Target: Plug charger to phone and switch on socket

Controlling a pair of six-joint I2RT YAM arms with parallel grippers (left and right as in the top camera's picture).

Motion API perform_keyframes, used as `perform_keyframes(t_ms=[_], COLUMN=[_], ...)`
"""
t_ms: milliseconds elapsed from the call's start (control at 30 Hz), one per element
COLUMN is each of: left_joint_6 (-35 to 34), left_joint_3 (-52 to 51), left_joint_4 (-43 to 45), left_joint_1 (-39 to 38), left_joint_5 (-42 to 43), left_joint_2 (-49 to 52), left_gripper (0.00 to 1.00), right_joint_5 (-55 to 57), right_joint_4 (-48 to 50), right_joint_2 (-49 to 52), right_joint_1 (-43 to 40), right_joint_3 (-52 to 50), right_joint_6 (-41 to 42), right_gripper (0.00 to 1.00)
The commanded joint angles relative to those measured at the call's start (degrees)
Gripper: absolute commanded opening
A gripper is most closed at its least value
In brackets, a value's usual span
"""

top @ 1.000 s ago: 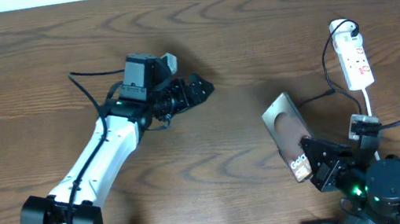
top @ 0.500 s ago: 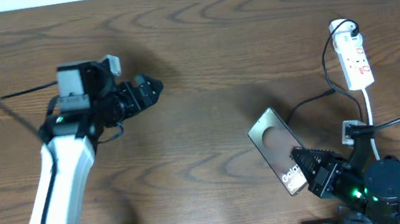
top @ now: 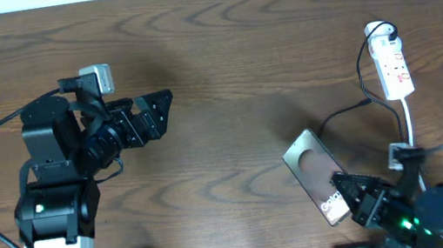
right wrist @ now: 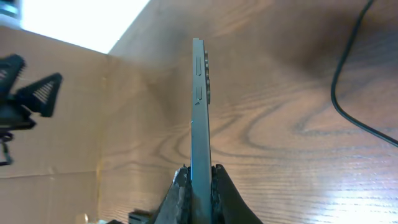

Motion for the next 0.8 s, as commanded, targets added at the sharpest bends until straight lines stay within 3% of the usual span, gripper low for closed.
perform_keyframes(t_ms=[0,367,633,767], left_joint_6=[-1.9,-5.6,-7.5,-7.5], left_joint_3=[1.4,1.4,1.4,1.4], left_joint_4=[-0.7,-3.0,-3.8,-4.9], left_joint_1=[0.2,0.2,0.2,0.2], left_joint_5=[0.6,5.9,7.9,8.8], left_joint_2=[-0.1,-0.1,-0.1,-0.1], left_gripper=[0.97,0.97,0.97,0.97], right_joint_5=[6.9,8.9,0.5,-1.7], right_joint_4=[-0.2,2.8,25.8,38.3], right_joint_2=[-5.4,-9.3,-9.3,-9.3], right_joint_1=[-0.1,-0.1,-0.2,-0.2], right_joint_3=[1.3,-3.3,-17.3,-24.8], right_joint_6=[-1.1,-0.8,-0.3,3.8], right_gripper=[0.01,0.01,0.01,0.01])
